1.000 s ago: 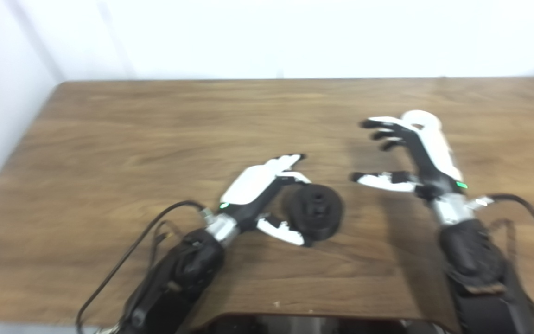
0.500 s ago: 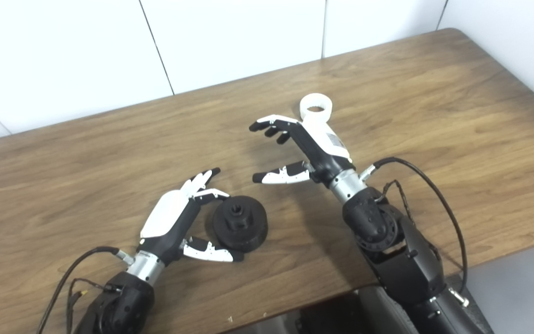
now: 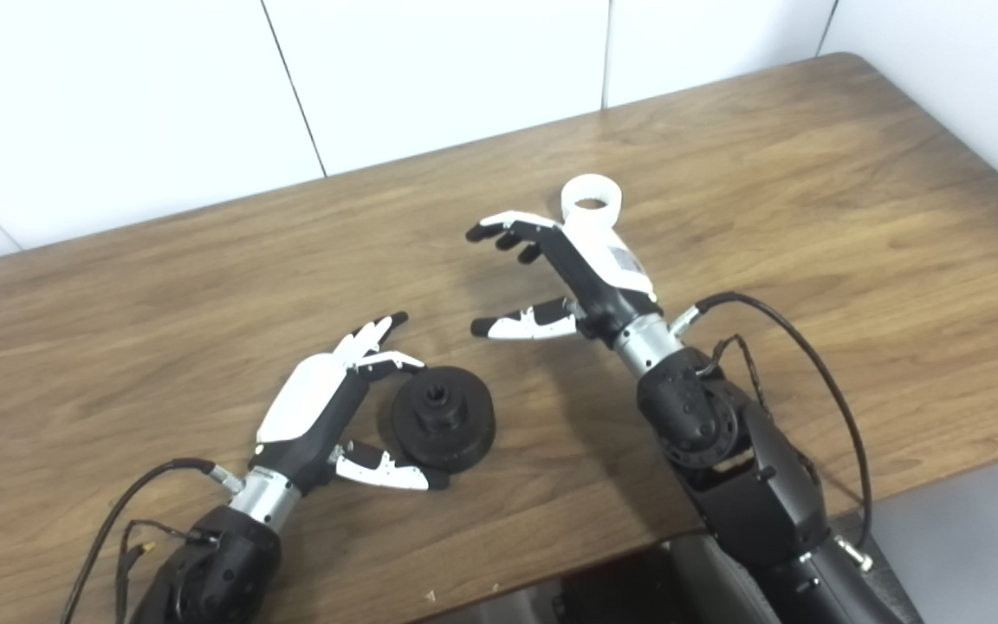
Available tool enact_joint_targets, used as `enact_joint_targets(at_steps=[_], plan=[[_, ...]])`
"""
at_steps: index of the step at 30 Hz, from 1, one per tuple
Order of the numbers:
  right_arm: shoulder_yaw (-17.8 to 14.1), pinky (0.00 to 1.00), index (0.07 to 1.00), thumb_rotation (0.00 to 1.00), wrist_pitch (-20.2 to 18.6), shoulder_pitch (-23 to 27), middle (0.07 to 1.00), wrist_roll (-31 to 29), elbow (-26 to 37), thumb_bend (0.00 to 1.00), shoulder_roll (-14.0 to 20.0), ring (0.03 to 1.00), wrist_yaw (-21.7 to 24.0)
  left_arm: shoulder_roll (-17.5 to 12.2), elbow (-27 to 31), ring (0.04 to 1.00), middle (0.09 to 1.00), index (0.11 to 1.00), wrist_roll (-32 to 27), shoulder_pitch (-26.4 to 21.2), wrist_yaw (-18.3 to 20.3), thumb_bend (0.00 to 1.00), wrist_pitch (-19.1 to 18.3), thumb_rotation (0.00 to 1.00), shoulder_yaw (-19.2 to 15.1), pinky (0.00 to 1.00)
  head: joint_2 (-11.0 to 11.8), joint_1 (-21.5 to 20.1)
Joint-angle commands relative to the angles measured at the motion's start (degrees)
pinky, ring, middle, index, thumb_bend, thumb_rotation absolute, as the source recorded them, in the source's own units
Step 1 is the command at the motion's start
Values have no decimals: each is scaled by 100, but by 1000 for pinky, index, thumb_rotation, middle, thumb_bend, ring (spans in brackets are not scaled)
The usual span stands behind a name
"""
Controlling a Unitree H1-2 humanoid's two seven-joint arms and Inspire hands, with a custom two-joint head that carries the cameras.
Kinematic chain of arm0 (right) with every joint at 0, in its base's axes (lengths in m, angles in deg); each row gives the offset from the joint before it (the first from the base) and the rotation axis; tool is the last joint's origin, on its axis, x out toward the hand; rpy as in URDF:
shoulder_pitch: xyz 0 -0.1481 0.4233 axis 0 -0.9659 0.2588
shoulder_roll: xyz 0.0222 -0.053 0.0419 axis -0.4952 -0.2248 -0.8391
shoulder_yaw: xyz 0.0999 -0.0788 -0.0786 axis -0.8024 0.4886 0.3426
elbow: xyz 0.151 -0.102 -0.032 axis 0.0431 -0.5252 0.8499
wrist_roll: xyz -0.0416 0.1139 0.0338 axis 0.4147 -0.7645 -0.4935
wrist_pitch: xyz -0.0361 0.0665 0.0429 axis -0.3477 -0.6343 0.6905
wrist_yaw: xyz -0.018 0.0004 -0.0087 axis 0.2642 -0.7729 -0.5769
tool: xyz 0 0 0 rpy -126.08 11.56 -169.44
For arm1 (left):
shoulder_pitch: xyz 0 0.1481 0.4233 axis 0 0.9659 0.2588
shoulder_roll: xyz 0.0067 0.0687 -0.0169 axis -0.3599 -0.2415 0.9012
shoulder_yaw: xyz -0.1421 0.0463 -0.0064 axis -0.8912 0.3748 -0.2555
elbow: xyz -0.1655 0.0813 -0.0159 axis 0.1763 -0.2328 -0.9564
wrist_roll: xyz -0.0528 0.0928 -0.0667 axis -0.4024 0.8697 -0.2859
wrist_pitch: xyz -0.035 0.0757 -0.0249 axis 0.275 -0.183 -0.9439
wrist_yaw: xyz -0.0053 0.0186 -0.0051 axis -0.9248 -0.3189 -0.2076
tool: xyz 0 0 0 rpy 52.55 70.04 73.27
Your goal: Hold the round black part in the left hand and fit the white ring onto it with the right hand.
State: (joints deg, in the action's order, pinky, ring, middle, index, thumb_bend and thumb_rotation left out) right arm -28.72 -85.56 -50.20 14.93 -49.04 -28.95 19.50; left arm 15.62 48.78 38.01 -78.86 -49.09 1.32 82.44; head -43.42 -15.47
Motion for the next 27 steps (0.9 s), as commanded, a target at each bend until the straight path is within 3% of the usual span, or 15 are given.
enact_joint_targets(at_steps=[1, 10, 17, 27], plan=[[-86, 623, 729, 257, 190, 322, 797, 136, 126, 738, 34, 759, -313, -105, -55, 1000, 1000, 603, 142, -58, 23, 962, -12, 289, -52, 1000, 9, 11], [-204, 771, 753, 349, -250, 673, 895, 687, 44, 723, 293, 926, -303, -77, -114, 1000, 1000, 609, 158, -70, 19, 950, -17, 294, -73, 1000, 83, 70], [-219, 915, 760, 398, -530, 1086, 915, 897, -312, 764, 562, 963, -170, -40, -143, 1000, 1000, 609, 201, -54, -8, 952, -3, 308, -54, 1000, 90, 80], [-232, 894, 798, 435, -965, 1728, 939, 825, -939, 812, 944, 967, 318, -46, -144, 1000, 1000, 608, 212, -50, -21, 954, 5, 326, -61, 1000, 105, 132]])
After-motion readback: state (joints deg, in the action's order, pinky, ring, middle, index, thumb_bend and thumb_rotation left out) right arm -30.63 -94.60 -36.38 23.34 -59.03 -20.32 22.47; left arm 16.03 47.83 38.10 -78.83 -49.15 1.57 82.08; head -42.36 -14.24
